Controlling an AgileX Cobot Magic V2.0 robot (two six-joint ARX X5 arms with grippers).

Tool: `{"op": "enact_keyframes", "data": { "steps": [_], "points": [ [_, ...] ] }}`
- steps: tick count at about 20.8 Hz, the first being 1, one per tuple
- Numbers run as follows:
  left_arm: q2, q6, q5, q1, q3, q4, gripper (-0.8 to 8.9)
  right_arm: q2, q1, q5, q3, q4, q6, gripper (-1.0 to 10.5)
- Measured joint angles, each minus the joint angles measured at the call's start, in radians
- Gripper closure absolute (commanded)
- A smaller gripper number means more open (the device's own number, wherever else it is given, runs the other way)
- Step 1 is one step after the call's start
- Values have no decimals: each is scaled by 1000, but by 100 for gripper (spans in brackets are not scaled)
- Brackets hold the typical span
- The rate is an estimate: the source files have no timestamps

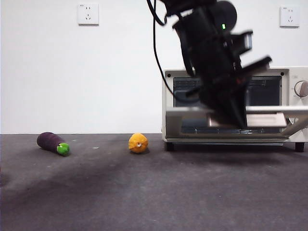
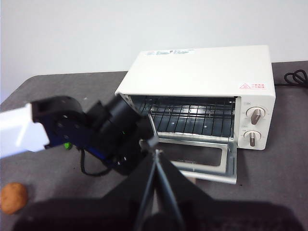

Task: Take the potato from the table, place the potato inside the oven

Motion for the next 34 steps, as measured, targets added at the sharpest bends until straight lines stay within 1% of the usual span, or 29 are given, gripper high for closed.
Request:
{"op": "enact_keyframes", "data": {
  "steps": [3,8,9,12,14,17,21,23,25,27,31,32,34],
  "points": [
    [47,-10,-6,-3,-5,-27,822,0,15,17,1,0,-7,946],
    [48,-11,-5,-4,-11,-36,822,0,21,33,1,0,-20,946],
    [48,-12,10,-3,-11,-42,821,0,21,34,1,0,-22,946],
    [46,-18,109,6,-11,-95,821,0,21,34,1,0,-23,946],
    [27,-18,137,3,-11,-118,821,1,21,34,1,0,-26,946],
    [-84,-18,145,-10,-11,-133,821,6,21,34,1,-8,-29,946],
    [-303,-17,148,-17,-11,-203,821,51,36,32,4,-100,-40,947],
    [-380,-17,146,-17,-11,-221,821,81,45,13,4,-106,-39,946],
    [-452,-16,143,-17,-11,-231,821,114,48,-39,4,-102,-21,946],
    [-525,-12,143,-17,-11,-232,821,148,48,-125,4,-96,4,946],
    [-666,3,140,-17,-11,-240,821,223,48,-373,4,-68,45,946],
    [-698,5,131,-17,-11,-253,821,240,48,-440,4,-53,53,946],
    [-751,10,100,-17,-11,-293,821,267,55,-542,4,-31,63,946]
  ]
}}
